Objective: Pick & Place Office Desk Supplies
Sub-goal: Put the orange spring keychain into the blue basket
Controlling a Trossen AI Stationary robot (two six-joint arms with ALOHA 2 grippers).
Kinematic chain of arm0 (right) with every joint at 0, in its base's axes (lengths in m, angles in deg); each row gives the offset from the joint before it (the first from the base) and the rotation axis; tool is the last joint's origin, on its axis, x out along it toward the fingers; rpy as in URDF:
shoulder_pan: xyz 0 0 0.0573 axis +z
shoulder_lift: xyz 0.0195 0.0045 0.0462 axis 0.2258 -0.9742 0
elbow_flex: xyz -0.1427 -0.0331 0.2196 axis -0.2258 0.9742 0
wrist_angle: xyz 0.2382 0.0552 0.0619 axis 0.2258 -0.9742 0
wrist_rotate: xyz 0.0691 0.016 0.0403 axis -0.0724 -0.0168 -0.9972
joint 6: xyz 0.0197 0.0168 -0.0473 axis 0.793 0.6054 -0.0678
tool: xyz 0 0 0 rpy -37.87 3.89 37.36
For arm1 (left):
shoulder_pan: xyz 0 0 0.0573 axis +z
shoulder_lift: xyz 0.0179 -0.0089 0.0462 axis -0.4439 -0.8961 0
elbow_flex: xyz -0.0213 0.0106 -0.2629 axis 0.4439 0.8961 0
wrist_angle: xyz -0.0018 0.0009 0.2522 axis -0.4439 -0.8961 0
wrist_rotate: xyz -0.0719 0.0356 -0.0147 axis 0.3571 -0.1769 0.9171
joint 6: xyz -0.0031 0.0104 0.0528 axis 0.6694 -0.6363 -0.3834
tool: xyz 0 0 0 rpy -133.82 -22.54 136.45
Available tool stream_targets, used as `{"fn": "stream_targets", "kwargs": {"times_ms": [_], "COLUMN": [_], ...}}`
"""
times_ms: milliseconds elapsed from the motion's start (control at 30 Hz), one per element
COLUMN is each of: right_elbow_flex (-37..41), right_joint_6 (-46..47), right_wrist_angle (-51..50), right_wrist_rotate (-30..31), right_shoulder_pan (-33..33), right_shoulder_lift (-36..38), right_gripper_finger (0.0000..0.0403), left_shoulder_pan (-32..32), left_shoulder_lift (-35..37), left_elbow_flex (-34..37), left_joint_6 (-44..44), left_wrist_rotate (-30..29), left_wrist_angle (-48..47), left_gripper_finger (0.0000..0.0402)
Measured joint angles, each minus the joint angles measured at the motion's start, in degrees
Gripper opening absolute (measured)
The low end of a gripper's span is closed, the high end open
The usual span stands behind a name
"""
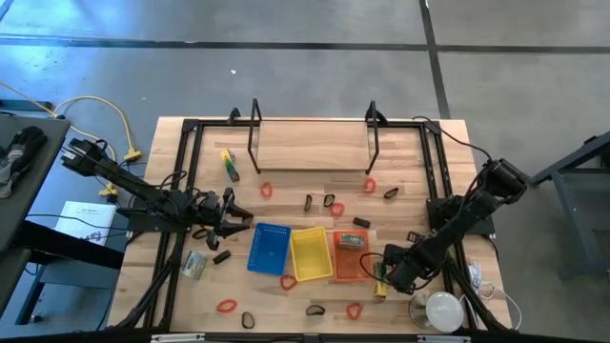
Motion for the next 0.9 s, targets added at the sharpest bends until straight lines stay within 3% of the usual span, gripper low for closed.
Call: {"fn": "stream_targets", "kwargs": {"times_ms": [167,500,700,900], "right_elbow_flex": [-5.5,-18.1,-22.7,-23.3], "right_joint_6": [2.6,11.9,19.0,20.9], "right_wrist_angle": [-12.6,-32.4,-36.3,-32.7], "right_wrist_rotate": [0.2,10.9,22.4,40.4], "right_shoulder_pan": [0.1,2.1,6.3,8.8], "right_shoulder_lift": [-0.1,0.0,0.0,0.0], "right_gripper_finger": [0.0004,0.0003,0.0003,0.0003], "left_shoulder_pan": [0.0,0.0,0.8,-0.1], "left_shoulder_lift": [0.0,0.0,-2.1,-10.1], "left_elbow_flex": [0.0,0.0,0.0,-4.1], "left_joint_6": [0.0,-0.9,-3.1,-4.6], "left_wrist_rotate": [-0.2,-0.4,-1.1,-0.1], "left_wrist_angle": [0.0,1.0,9.2,11.7], "left_gripper_finger": [0.0171,0.0171,0.0171,0.0171]}}
